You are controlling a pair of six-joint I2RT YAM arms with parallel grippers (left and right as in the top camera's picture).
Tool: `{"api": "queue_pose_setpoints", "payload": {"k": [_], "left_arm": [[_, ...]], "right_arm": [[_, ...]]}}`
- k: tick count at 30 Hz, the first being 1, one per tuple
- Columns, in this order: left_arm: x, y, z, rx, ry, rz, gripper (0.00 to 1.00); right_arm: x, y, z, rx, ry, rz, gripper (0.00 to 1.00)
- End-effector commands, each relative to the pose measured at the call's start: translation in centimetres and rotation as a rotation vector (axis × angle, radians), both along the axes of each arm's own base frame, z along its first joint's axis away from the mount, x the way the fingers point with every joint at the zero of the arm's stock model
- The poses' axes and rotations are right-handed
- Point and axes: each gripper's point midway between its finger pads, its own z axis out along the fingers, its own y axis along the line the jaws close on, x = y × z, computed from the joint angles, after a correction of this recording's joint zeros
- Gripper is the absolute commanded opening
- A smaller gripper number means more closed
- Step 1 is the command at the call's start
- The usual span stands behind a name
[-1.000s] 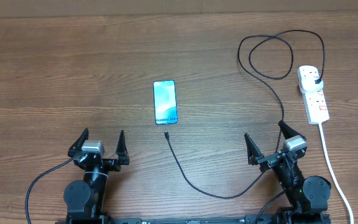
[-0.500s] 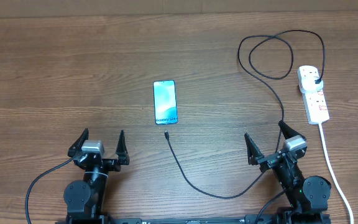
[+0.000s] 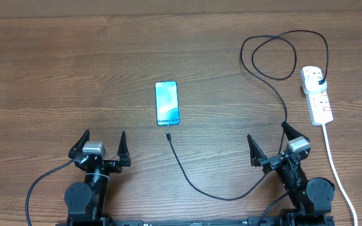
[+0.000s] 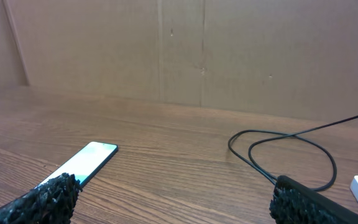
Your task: Plug charger to phone and switch on socket
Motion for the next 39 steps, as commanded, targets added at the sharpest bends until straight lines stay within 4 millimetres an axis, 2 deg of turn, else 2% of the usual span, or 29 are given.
{"api": "queue_pose_setpoints", "payload": {"k": [1,23,26,29,31,33,36,38,39], "left_arm": [[0.0,0.4,-0.1,0.027,-0.004,0.017,1.0],[0.0,0.4,-0.1,0.027,-0.004,0.017,0.99],[0.0,1.4,0.1,0.069,-0.011,0.073,1.0],[0.0,1.1,0.3,0.066,-0.012,0.055,1.0],[-0.3,0.2,1.6,0.042,-0.027,0.006,1.0],[-1.1,0.0,4.2,-0.03,-0.028,-0.002,1.0],[-2.9,-0.3,8.3,-0.04,-0.017,-0.016,1.0],[-3.4,-1.0,11.6,-0.05,0.005,-0.053,0.99],[-3.3,-1.3,12.7,-0.053,0.026,-0.074,1.0]], "right_arm": [[0.1,-0.2,-0.2,-0.001,-0.002,-0.011,1.0],[0.1,-0.2,-0.2,-0.001,-0.002,-0.011,1.0],[0.1,-0.2,-0.2,-0.002,-0.003,-0.011,1.0],[0.1,-0.2,-0.2,-0.002,-0.003,-0.011,1.0],[0.1,-0.2,-0.2,-0.001,-0.002,-0.011,1.0],[0.1,-0.2,-0.2,-0.001,-0.002,-0.011,1.0],[0.1,-0.2,-0.2,-0.001,-0.002,-0.011,1.0],[0.1,-0.2,-0.2,-0.001,-0.002,-0.011,1.0],[0.1,-0.2,-0.2,-0.002,-0.003,-0.011,1.0]]}}
